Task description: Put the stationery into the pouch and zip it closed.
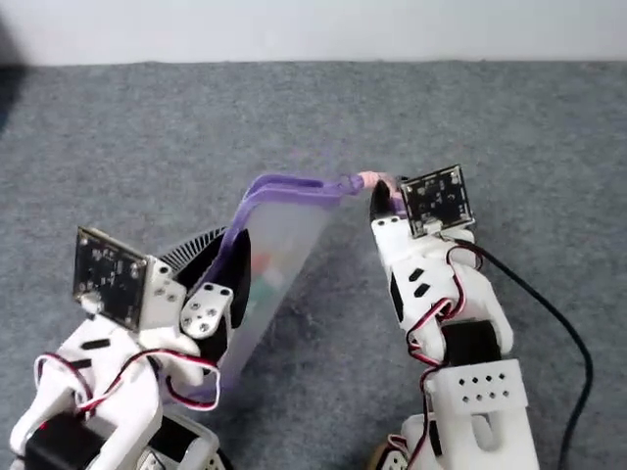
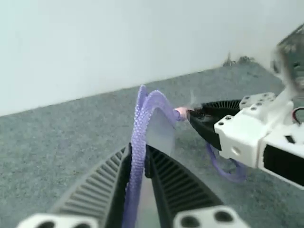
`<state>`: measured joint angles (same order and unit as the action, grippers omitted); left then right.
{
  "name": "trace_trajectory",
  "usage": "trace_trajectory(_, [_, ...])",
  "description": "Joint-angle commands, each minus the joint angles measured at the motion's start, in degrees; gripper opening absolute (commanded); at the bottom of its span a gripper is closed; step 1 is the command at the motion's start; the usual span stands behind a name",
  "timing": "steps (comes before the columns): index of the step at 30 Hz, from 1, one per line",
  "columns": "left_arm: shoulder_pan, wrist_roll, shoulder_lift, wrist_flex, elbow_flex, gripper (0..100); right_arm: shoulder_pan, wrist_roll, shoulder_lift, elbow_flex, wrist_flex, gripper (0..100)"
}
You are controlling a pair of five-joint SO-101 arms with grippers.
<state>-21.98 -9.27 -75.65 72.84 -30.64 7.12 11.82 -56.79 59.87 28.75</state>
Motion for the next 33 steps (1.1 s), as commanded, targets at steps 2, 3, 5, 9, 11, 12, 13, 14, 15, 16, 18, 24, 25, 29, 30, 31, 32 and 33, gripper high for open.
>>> trace_trajectory(2, [5.8, 0.1, -5.0, -1.1, 3.7, 1, -6.4, 0.8, 1.2, 0.0, -0.4, 0.7])
trace_trajectory(3, [6.5, 0.2, -5.5, -1.1, 3.7, 1, -7.3, 0.8, 1.2, 0.0, -0.4, 0.7])
trace_trajectory(5, [6.9, 0.3, -6.5, -0.9, 3.7, 1, -8.7, 0.8, 1.2, 0.0, -0.2, 0.7])
trace_trajectory(9, [6.9, 0.2, -7.2, -0.9, 3.6, 1, -8.7, 0.8, 1.0, -0.3, 0.0, 0.7])
trace_trajectory(11, [6.9, 0.2, -7.2, -0.9, 3.4, 1, -7.6, 0.9, 0.7, -0.4, -0.4, 0.7])
trace_trajectory(12, [6.9, 0.2, -7.2, -0.9, 3.4, 1, -6.8, 0.9, 0.6, -0.8, -0.1, 0.7])
trace_trajectory(13, [6.9, 0.2, -7.2, -0.9, 3.3, 1, -6.0, 0.9, 0.6, -1.3, 0.0, 0.7])
trace_trajectory(14, [6.9, 0.2, -7.2, -0.9, 3.3, 1, -5.3, 0.9, 0.6, -1.9, 0.0, 0.7])
trace_trajectory(15, [6.9, 0.2, -7.2, -0.8, 3.3, 1, -4.4, 0.9, 0.6, -2.6, 0.0, 0.7])
trace_trajectory(16, [6.9, 0.2, -7.2, -0.4, 3.3, 1, -3.6, 0.7, 0.6, -3.3, 0.0, 0.7])
trace_trajectory(18, [6.9, 0.2, -7.1, 0.6, 3.2, 1, -2.1, 0.6, 0.6, -4.3, 0.0, 0.7])
trace_trajectory(24, [6.8, 0.4, -7.1, 1.8, 2.4, 1, 1.5, 0.8, 0.5, -6.0, 0.2, 0.9])
trace_trajectory(25, [6.8, 0.4, -7.1, 1.8, 2.0, 1, 2.3, 0.8, 0.5, -6.3, 0.2, 0.9])
trace_trajectory(29, [3.4, 0.3, -7.2, 2.2, 1.4, 1, 7.3, 0.7, 0.5, -7.6, 0.2, 3.3])
trace_trajectory(30, [2.2, 0.2, -7.1, 2.5, 1.4, 1, 8.9, 0.7, 0.5, -7.6, 0.2, 6.2])
trace_trajectory(31, [1.5, 0.1, -7.1, 2.6, 1.4, 1, 10.6, 0.7, 0.5, -7.6, 0.2, 10.0])
trace_trajectory(32, [1.1, 0.1, -7.1, 2.6, 1.4, 1, 12.3, 0.6, 0.7, -7.6, 0.2, 14.6])
trace_trajectory(33, [1.0, 0.1, -7.1, 2.6, 1.4, 1, 13.7, 0.4, 1.0, -7.6, 0.2, 19.3])
